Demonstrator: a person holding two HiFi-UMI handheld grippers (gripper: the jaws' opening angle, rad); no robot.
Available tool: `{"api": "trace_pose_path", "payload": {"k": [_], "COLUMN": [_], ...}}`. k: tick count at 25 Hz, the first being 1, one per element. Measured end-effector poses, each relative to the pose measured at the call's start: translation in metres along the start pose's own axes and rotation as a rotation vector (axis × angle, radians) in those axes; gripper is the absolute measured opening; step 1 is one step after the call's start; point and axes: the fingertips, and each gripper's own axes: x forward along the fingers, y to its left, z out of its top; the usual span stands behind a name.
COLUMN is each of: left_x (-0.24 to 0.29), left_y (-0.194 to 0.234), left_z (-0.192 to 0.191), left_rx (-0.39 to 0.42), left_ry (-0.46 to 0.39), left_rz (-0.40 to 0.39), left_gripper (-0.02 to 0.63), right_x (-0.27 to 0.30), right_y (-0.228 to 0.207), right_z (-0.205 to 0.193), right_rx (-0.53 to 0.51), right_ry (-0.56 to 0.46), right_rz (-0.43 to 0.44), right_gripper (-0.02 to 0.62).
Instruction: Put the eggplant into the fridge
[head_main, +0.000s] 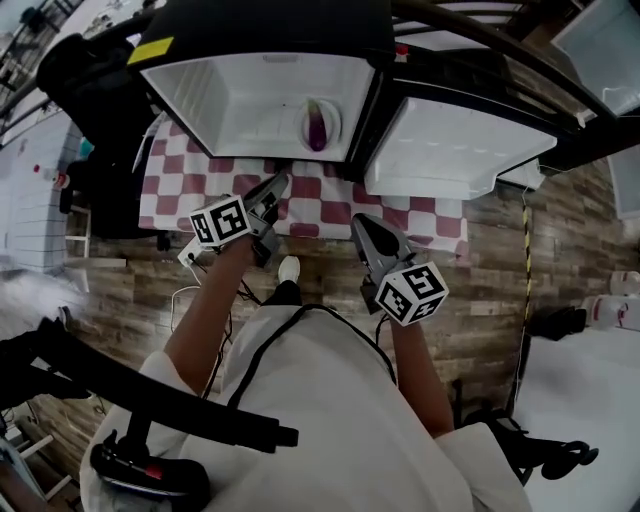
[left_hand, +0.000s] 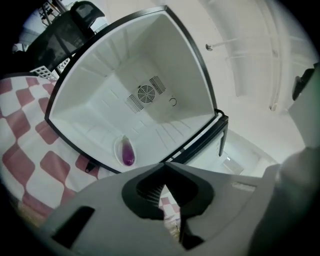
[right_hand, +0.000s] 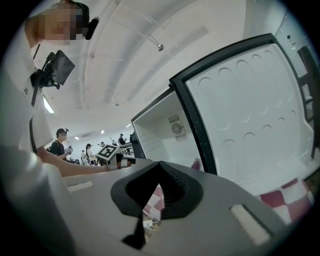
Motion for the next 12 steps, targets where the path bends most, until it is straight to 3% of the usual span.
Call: {"api": "trace_pose_path", "payload": {"k": [12], "left_x": [-0.069], "left_y": [-0.107], "left_z": [-0.056], "left_rx": [0.154], "left_ry": [-0.088], "left_rz": [0.002], "left_gripper": [0.008], "right_x": [-0.094], "right_y": [0.017], "right_z": [0.001], "right_rx": [-0.047], "right_ry": [-0.058], "right_rz": [0.034], "right_gripper": [0.006]}}
